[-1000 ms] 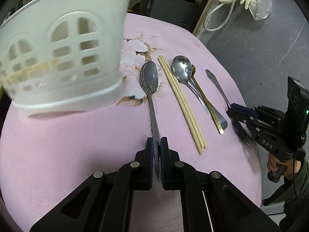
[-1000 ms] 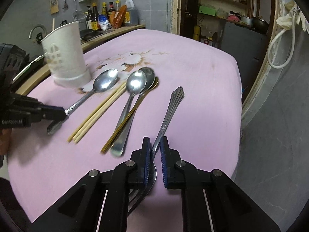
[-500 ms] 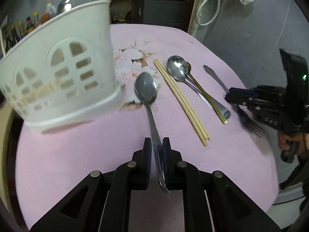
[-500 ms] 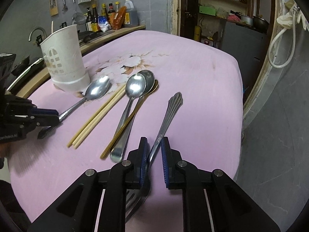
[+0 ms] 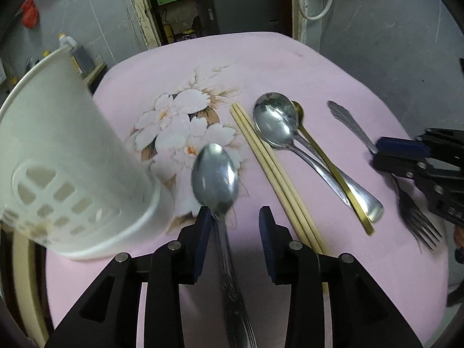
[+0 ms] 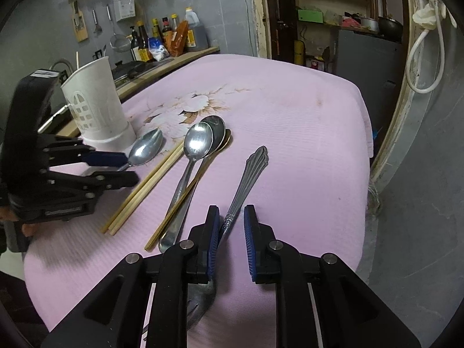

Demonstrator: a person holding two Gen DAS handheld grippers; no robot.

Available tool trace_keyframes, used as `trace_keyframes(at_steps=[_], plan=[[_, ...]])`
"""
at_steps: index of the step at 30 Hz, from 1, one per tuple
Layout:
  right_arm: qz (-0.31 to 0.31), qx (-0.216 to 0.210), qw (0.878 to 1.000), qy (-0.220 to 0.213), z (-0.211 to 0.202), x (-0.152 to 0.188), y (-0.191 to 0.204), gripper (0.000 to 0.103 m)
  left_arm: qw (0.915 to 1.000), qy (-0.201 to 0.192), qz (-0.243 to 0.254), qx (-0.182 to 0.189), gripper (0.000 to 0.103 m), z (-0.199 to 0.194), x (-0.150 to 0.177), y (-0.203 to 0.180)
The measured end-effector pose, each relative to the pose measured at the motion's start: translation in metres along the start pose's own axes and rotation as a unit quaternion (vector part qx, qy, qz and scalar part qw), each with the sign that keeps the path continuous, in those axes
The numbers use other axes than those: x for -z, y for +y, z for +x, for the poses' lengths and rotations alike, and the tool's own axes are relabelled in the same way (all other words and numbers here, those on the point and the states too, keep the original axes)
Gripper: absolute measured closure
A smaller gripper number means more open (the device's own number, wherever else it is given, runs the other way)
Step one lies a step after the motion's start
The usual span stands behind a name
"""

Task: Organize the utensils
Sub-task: 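Lift the spoon with the left tool while the right tool holds the fork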

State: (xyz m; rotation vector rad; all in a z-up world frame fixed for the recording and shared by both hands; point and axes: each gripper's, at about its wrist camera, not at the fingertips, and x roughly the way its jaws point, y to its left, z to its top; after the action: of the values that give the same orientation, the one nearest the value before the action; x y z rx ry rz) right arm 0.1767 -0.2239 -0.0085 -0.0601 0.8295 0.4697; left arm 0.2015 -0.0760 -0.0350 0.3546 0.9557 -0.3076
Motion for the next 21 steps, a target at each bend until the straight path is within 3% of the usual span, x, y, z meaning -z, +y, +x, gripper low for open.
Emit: trace_keyframes(at_steps=[7, 15, 21], plan=[[0.0, -0.006, 1.0, 0.002, 0.0, -0.001, -0.002, 0.089, 0.9998, 0.001, -0.017, 0.002, 0.071, 0.009, -0.009, 0.008], [0.0, 0.001, 1.0, 0.003, 0.001, -0.002, 0.0, 0.089, 0.9993, -0.003, 0.025, -0.029, 0.071, 0.013, -0.015, -0.007], [-0.004, 0.012, 1.0, 0.005, 0.0, -0.001, 0.004, 0.089, 0.9999, -0.011, 0.01, -0.009, 0.076, 0.016, -0.014, -0.004]])
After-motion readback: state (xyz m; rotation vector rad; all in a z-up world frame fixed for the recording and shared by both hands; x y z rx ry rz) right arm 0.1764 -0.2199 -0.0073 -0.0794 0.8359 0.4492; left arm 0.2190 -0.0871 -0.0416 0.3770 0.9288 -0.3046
